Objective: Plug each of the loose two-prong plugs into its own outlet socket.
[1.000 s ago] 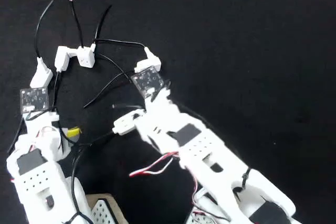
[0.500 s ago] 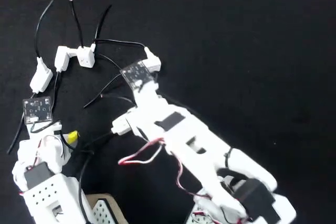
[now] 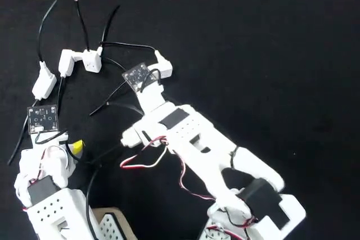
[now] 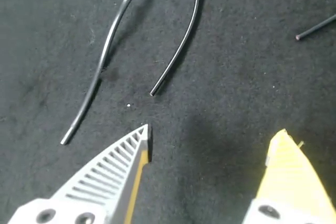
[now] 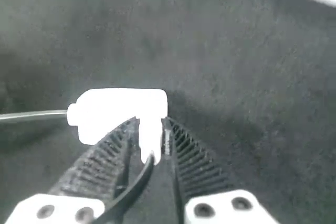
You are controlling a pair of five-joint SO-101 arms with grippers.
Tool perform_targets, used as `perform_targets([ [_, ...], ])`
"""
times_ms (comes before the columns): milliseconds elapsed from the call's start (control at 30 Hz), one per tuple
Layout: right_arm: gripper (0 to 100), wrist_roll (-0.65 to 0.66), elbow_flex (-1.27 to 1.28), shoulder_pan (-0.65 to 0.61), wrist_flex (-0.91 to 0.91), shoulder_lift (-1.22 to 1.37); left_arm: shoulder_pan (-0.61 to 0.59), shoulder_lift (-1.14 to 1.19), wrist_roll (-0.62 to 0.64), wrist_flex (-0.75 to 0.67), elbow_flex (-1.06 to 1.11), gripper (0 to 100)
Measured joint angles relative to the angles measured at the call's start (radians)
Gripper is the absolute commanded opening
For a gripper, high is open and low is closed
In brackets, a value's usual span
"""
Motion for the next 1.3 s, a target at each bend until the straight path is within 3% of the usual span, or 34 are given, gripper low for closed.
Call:
perform_targets([
  [400, 1.6, 0.038, -0.117, -0.009, 0.021, 0.155, 0.002, -0.006, 0.000, 0.015, 0.000, 35],
  [667, 24.0, 0.100, -0.190, -0.015, 0.212, 0.127, 0.043, -0.006, -0.002, 0.015, 0.000, 35],
  [867, 27.9, 0.146, -0.163, -0.009, 0.319, -0.103, 0.046, -0.006, -0.046, 0.015, 0.012, 35],
  [1067, 2.0, 0.391, -0.170, 0.169, 0.601, -0.393, 0.101, -0.006, -0.054, 0.015, 0.012, 35],
  [1167, 2.6, 0.479, -0.183, 0.333, 0.692, -0.445, 0.169, -0.006, -0.054, 0.054, 0.008, 35],
  [1300, 1.2, 0.509, -0.160, 0.542, 0.681, -0.442, 0.224, -0.006, -0.043, 0.129, -0.049, 35],
])
